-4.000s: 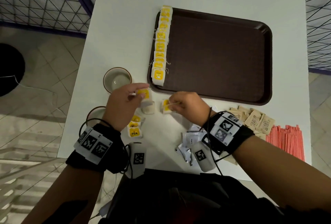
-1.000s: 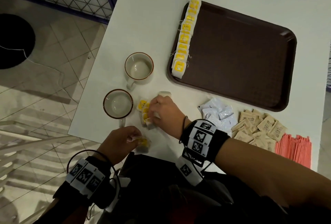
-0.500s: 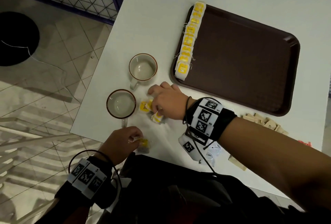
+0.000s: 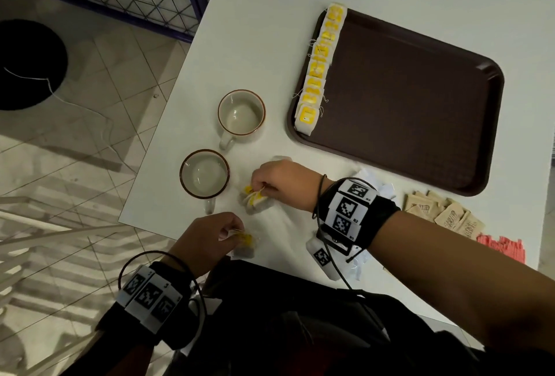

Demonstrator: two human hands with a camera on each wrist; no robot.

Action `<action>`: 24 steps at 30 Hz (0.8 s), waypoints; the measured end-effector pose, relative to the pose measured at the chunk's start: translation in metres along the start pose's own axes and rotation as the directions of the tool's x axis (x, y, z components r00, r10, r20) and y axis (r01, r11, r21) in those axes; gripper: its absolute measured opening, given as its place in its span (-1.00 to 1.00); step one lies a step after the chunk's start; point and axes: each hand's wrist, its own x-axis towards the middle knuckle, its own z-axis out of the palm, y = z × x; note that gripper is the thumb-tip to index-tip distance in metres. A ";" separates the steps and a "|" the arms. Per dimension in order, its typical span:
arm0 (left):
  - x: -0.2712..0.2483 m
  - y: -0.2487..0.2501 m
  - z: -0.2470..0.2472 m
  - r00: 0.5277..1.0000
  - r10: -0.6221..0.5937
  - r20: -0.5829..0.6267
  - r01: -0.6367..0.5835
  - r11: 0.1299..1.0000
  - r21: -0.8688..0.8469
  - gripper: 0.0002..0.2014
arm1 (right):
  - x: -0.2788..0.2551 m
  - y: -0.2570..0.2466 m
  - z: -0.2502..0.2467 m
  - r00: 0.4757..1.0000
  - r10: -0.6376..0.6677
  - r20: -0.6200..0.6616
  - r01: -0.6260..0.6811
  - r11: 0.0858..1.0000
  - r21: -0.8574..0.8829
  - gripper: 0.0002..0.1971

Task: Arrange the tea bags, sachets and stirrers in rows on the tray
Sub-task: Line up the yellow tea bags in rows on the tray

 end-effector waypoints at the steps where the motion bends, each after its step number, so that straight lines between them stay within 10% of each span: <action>1: 0.000 0.001 0.000 1.000 0.004 -0.009 -0.004 1.000 -0.003 -0.78 | -0.006 0.001 0.003 0.999 0.022 -0.048 -0.019 0.998 0.052 -0.87; 8: 0.019 0.022 0.000 0.995 0.072 -0.069 -0.074 0.997 -0.027 -0.96 | -0.048 0.027 0.009 0.958 0.188 -0.215 -0.161 0.978 0.136 -0.79; 15: 0.063 0.042 0.009 0.995 0.092 -0.044 -0.088 0.993 0.079 -0.39 | -0.056 0.055 -0.003 0.953 0.269 -0.138 -0.221 0.932 0.288 -0.76; 24: 0.083 0.054 0.007 0.999 -0.017 -0.039 0.017 1.000 0.007 -0.51 | -0.042 0.069 -0.005 0.969 0.237 -0.074 -0.189 0.896 0.401 -0.84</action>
